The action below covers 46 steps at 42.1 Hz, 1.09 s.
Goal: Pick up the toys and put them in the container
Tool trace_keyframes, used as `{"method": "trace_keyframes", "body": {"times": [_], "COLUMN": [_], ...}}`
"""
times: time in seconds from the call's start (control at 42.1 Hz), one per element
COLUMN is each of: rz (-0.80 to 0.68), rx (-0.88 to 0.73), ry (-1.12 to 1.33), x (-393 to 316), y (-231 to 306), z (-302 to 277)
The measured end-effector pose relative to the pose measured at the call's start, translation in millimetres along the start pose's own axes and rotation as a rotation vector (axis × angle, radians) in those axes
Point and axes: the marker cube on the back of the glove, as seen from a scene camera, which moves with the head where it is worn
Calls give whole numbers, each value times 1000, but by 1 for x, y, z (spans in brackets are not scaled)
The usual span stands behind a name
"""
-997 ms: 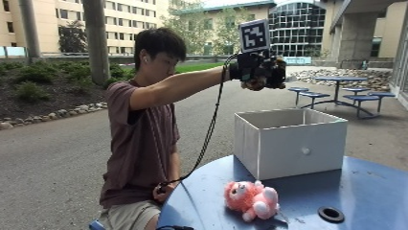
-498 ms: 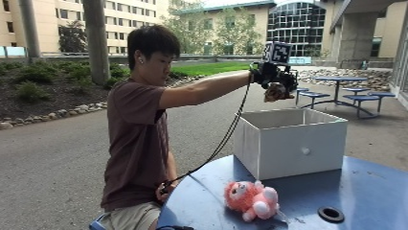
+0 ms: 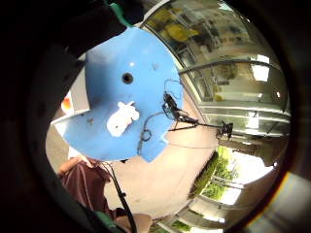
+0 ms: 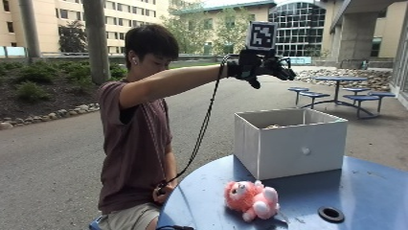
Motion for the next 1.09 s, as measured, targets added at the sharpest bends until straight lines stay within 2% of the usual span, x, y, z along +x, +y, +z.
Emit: {"method": "trace_keyframes", "body": {"times": [0.119,0.285,0.475,0.641,0.712,0.925,1.092], "rz": [69,-149,-361,-442,-451,-451,-379], "rx": [-32,-76,-105,-310,-367,-282,-210], "ry": [-11,-48,29,42,38,-104,-200], "x": [78,131,133,116,111,102,89], "y": [29,57,43,15,6,-4,-7], "z": [26,90,213,332,367,383,383]}}
